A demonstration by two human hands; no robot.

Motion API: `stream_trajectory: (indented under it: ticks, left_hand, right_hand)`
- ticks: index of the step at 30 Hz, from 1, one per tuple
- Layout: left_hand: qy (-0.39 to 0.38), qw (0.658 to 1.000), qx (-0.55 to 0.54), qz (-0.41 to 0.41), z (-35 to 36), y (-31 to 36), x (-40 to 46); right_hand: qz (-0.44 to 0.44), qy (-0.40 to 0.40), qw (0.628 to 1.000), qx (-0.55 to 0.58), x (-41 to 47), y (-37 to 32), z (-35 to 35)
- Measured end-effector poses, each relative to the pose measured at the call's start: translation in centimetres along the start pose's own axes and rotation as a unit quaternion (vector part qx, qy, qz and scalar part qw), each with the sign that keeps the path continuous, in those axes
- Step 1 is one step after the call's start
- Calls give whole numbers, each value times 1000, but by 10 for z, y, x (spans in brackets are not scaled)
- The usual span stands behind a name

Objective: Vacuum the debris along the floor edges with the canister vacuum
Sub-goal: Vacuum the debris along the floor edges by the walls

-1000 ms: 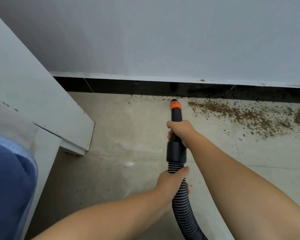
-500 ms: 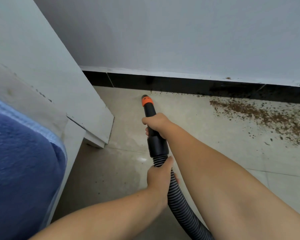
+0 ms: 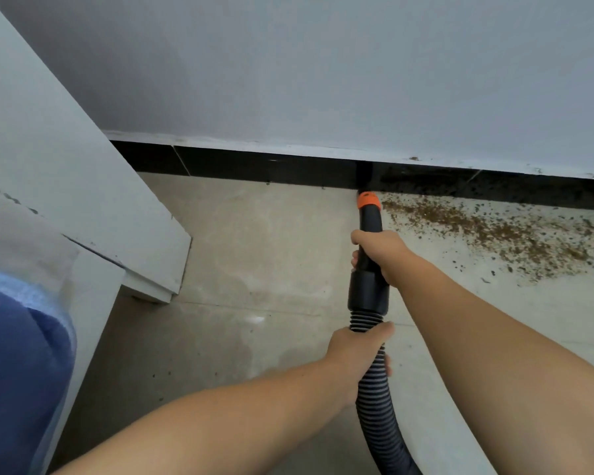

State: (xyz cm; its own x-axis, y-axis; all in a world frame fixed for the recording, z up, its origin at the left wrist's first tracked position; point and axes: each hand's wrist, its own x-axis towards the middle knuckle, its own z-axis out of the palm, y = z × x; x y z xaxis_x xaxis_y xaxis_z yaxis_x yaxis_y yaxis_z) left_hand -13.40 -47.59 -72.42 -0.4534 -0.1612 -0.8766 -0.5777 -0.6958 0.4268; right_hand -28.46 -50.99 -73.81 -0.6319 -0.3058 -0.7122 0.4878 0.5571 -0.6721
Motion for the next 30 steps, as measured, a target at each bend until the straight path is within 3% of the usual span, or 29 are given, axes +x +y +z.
stream_trajectory:
  ticks: [5, 13, 19, 24, 30]
  left_hand:
    - [21, 1000, -2, 3, -2, 2, 5]
    - [96, 992, -80, 28, -47, 1, 5]
    - [122, 985, -114, 45, -62, 13, 4]
    - [104, 987, -118, 41, -55, 11, 1]
    - [30, 999, -35, -11, -34, -3, -6]
  right_hand:
    - [-6, 4, 1000, 1, 4, -4, 6]
    - [-40, -112, 991, -57, 0, -10, 87]
    - [-47, -150, 982, -106, 1, -23, 121]
    - [-44, -166, 976, -131, -3, -24, 117]
    - [-22, -91, 992, -79, -4, -2, 62]
